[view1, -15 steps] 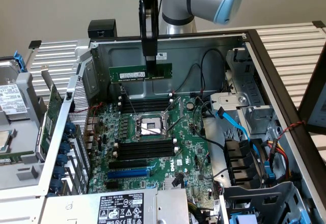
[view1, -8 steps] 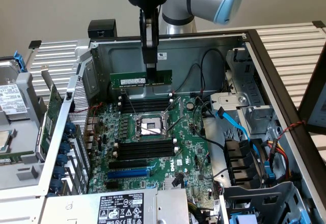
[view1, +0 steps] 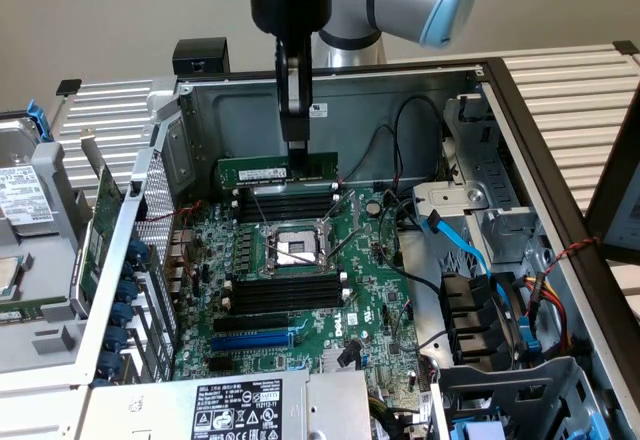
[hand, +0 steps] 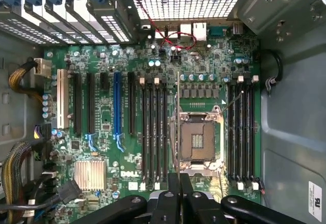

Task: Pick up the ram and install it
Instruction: 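Insert the ram into the slot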

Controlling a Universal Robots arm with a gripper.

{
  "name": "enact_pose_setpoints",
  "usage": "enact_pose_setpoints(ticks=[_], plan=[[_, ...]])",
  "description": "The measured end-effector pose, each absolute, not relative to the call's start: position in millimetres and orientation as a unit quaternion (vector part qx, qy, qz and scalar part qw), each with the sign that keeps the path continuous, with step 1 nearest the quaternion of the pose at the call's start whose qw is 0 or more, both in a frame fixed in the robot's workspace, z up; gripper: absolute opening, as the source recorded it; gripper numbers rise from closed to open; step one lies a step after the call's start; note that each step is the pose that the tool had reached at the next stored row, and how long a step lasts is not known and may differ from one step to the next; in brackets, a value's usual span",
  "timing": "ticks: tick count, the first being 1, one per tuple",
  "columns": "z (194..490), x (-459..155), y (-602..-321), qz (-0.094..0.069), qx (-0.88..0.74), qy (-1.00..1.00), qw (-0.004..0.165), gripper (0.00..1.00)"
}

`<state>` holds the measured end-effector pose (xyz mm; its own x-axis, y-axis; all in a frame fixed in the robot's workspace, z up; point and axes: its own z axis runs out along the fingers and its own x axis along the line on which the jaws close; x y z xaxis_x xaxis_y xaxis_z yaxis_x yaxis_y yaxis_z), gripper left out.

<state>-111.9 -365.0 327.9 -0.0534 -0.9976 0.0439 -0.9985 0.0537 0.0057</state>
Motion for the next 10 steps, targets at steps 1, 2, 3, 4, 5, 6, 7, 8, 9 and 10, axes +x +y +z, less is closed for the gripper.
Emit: enact_pose_setpoints(ticks=[1, 2, 3, 4, 5, 6, 7, 8, 9, 10], plan=[[326, -112, -365, 0.013, 0.688, -0.726, 0.018, 0.13], [324, -112, -365, 0.013, 0.688, -0.726, 0.018, 0.13], [323, -112, -366, 0.013, 0.688, -0.726, 0.018, 0.13], [321, -112, -367, 0.013, 0.688, -0.726, 0.018, 0.13], [319, -112, -368, 0.013, 0.687, -0.726, 0.018, 0.13], [318, -112, -369, 0.013, 0.687, -0.726, 0.018, 0.13], [316, -112, -370, 0.013, 0.687, -0.726, 0.018, 0.13], [315, -112, -371, 0.013, 0.687, -0.726, 0.018, 0.13], [313, -112, -371, 0.013, 0.687, -0.726, 0.018, 0.13], [311, -112, -372, 0.013, 0.687, -0.726, 0.018, 0.13]])
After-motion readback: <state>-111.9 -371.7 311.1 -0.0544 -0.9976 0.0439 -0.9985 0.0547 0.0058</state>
